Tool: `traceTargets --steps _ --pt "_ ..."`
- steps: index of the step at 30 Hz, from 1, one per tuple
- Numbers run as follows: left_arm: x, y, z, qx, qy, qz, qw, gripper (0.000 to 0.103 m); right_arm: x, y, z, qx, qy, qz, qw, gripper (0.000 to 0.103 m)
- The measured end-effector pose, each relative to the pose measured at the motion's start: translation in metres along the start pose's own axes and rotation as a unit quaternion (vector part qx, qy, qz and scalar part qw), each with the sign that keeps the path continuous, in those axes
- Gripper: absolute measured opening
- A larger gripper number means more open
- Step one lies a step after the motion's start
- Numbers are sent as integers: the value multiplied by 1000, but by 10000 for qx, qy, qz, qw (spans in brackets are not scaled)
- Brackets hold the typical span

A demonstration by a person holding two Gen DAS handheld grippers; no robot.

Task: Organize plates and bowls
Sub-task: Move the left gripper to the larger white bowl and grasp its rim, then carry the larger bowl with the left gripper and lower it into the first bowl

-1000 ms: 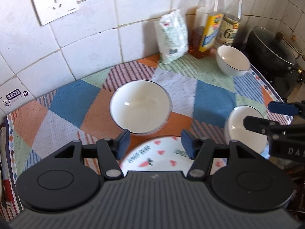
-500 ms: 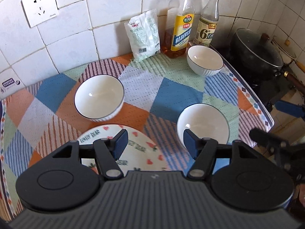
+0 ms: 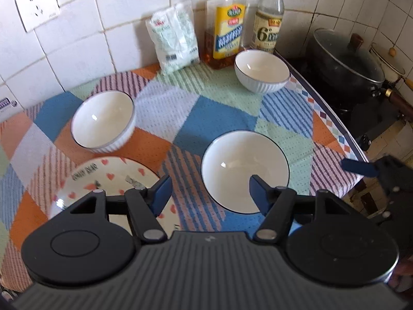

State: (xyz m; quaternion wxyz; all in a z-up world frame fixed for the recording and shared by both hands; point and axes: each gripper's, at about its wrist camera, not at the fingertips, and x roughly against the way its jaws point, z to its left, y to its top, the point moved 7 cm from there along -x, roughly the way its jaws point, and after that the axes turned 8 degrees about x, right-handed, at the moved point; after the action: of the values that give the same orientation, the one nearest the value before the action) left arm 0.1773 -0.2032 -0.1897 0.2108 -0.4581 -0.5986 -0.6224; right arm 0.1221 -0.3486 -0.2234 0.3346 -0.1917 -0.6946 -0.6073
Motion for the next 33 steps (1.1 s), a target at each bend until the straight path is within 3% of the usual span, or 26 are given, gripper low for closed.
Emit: traceTargets --steps 4,8,13,17,22,26,33 --pt "-18 -15 -7 11 -7 236 9997 65 -13 -16 0 -59 -55 -340 9994 103" --pt "-35 -26 -13 116 -21 406 9991 65 -25 -32 2 166 -74 -256 9995 103" --pt "-45 -31 -17 307 -122 378 9987 65 -33 -40 4 236 10 -447 9987 103" --pt "-49 -29 -16 589 -306 262 9975 65 -50 -37 3 -204 452 -216 9985 100" --pt "-58 -27 -11 733 -166 315 9967 65 -68 -31 12 -63 442 -172 9989 100" --pt "-69 -25 -7 868 -217 528 9946 60 -84 -31 30 415 408 -68 9983 101" --pt "-81 -22 -2 694 -17 580 9959 29 -92 -23 31 307 343 -404 9981 101"
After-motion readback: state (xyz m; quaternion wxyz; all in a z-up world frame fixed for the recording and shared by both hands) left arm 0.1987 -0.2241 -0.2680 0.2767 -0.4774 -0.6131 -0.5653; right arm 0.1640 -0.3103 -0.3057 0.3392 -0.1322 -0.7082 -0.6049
